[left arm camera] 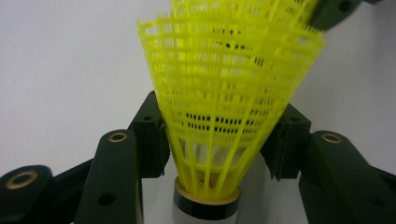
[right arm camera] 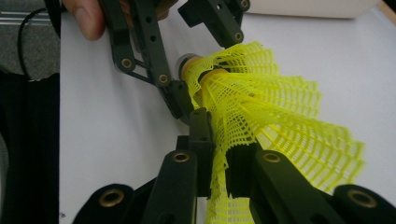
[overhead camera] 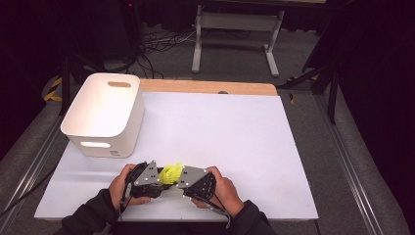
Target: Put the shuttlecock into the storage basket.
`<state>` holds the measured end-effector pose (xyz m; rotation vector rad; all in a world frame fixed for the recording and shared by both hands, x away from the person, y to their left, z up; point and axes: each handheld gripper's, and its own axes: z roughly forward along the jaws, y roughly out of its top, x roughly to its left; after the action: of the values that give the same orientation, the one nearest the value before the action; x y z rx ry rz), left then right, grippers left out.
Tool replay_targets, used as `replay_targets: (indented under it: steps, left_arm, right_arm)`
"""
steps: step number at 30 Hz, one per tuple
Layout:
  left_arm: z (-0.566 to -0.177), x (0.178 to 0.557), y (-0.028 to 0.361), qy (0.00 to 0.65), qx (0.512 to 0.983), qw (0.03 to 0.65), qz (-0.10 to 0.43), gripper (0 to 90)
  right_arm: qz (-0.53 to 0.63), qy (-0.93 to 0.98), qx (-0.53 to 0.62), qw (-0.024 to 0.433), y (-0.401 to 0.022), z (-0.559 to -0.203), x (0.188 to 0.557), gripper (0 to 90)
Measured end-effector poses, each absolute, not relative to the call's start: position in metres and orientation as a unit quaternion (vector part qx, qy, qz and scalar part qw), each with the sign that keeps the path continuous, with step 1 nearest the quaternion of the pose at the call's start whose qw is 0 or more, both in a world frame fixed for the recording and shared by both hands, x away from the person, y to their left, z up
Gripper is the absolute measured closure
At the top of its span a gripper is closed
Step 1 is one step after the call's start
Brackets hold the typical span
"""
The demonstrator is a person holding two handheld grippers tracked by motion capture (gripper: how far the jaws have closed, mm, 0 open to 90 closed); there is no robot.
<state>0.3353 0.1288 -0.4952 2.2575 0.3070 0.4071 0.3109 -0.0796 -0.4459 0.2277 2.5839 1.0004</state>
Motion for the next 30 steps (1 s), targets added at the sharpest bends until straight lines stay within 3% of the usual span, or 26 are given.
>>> replay_targets:
  steps: [14,30]
  left_arm:
    - [-0.493,0.335,0.128,0.127,0.876,0.426,0.187,49.8]
    - [-0.488,0.326,0.133,0.128,0.843,0.474,0.218,53.9]
  right_arm:
    - [0.337,0.931,0.063,0.126,-0.062,-0.423,0.319,66.3]
    - [0.348,0.923,0.064,0.150,-0.067,-0.412,0.309,47.9]
